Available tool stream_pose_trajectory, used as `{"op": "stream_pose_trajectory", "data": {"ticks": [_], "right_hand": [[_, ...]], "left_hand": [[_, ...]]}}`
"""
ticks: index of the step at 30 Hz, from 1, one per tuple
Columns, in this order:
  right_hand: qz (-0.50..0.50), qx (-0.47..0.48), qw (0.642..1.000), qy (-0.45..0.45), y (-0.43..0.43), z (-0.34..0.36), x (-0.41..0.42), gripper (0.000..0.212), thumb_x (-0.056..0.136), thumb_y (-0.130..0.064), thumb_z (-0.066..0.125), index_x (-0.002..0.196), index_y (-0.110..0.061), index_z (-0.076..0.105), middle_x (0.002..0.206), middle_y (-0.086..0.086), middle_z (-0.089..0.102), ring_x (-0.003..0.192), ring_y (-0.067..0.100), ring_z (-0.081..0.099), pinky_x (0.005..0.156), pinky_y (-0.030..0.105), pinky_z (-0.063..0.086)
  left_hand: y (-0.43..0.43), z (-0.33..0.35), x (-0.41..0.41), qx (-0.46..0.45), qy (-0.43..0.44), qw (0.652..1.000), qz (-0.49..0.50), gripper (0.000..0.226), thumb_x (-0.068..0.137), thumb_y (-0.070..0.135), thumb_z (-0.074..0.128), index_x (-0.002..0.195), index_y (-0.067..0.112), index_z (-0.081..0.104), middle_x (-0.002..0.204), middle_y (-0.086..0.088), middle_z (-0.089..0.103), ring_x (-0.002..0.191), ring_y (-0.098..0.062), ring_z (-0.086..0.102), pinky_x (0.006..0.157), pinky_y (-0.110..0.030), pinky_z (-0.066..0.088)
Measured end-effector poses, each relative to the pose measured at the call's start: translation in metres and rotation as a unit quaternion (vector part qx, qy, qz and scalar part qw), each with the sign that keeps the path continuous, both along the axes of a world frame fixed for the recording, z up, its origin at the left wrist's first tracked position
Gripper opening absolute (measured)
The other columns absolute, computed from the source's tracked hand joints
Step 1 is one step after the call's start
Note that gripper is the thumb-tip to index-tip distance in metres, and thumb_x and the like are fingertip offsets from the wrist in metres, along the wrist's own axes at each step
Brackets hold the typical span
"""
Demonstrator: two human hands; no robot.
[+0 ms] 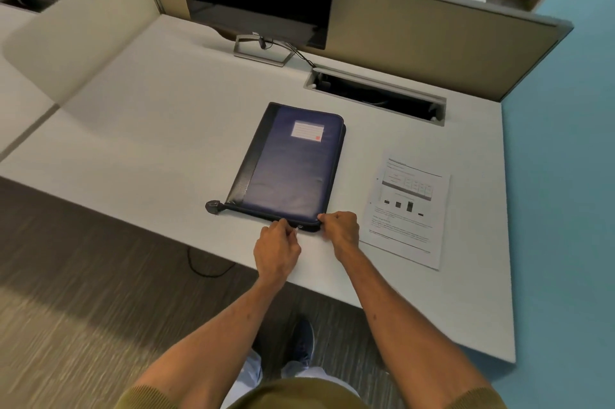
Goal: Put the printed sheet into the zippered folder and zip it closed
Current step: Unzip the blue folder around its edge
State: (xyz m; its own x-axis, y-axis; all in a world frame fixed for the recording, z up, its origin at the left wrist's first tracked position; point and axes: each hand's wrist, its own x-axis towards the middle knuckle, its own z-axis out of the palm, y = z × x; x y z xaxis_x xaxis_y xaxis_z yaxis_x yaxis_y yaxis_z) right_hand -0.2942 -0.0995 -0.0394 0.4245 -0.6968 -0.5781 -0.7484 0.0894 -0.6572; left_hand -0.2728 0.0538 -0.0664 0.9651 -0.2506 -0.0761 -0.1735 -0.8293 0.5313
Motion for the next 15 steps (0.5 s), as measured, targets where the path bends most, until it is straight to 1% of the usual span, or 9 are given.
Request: {"op": "stream_pose_trajectory", "data": {"ticks": [2, 5, 8, 11, 15], "right_hand": [[-0.004, 0.012, 1.000, 0.000, -0.003, 0.003, 0.001, 0.024, 0.079, -0.035, 0.080, 0.077, -0.011, 0.077, 0.079, 0.006, 0.077, 0.079, 0.028, 0.074, 0.074, 0.038, 0.059], [-0.012, 0.032, 0.999, -0.007, -0.005, 0.008, 0.001, 0.024, 0.073, -0.033, 0.078, 0.074, -0.010, 0.077, 0.073, 0.005, 0.078, 0.075, 0.027, 0.076, 0.078, 0.043, 0.063], [-0.020, 0.045, 0.999, -0.017, -0.006, 0.011, 0.001, 0.024, 0.071, -0.033, 0.077, 0.073, -0.010, 0.077, 0.068, 0.003, 0.077, 0.074, 0.027, 0.076, 0.078, 0.044, 0.063], [-0.023, 0.051, 0.998, -0.021, -0.008, 0.011, 0.003, 0.022, 0.070, -0.034, 0.077, 0.073, -0.012, 0.077, 0.068, 0.003, 0.078, 0.072, 0.026, 0.076, 0.080, 0.046, 0.065], [-0.027, 0.052, 0.998, -0.013, -0.010, 0.010, 0.005, 0.019, 0.072, -0.029, 0.081, 0.075, -0.011, 0.077, 0.067, 0.004, 0.078, 0.071, 0.024, 0.077, 0.081, 0.044, 0.065]], "left_hand": [[0.007, 0.001, 0.005, 0.005, -0.007, 1.000, -0.005, 0.011, 0.100, 0.030, 0.066, 0.093, 0.026, 0.059, 0.091, 0.007, 0.064, 0.084, -0.012, 0.056, 0.069, -0.030, 0.045], [0.020, 0.003, 0.015, 0.009, -0.012, 1.000, -0.004, 0.012, 0.100, 0.030, 0.066, 0.093, 0.028, 0.057, 0.091, 0.009, 0.063, 0.086, -0.013, 0.058, 0.070, -0.033, 0.051], [0.037, 0.003, 0.028, 0.009, -0.018, 1.000, 0.008, 0.011, 0.101, 0.031, 0.066, 0.095, 0.028, 0.057, 0.091, 0.010, 0.064, 0.084, -0.012, 0.058, 0.070, -0.032, 0.052], [0.055, 0.002, 0.043, 0.017, -0.028, 0.999, 0.021, 0.011, 0.101, 0.030, 0.065, 0.094, 0.028, 0.057, 0.090, 0.009, 0.065, 0.083, -0.013, 0.059, 0.069, -0.036, 0.056], [0.075, 0.002, 0.062, 0.027, -0.035, 0.998, 0.035, 0.008, 0.101, 0.028, 0.063, 0.094, 0.027, 0.058, 0.092, 0.008, 0.065, 0.084, -0.016, 0.060, 0.070, -0.040, 0.058]]}}
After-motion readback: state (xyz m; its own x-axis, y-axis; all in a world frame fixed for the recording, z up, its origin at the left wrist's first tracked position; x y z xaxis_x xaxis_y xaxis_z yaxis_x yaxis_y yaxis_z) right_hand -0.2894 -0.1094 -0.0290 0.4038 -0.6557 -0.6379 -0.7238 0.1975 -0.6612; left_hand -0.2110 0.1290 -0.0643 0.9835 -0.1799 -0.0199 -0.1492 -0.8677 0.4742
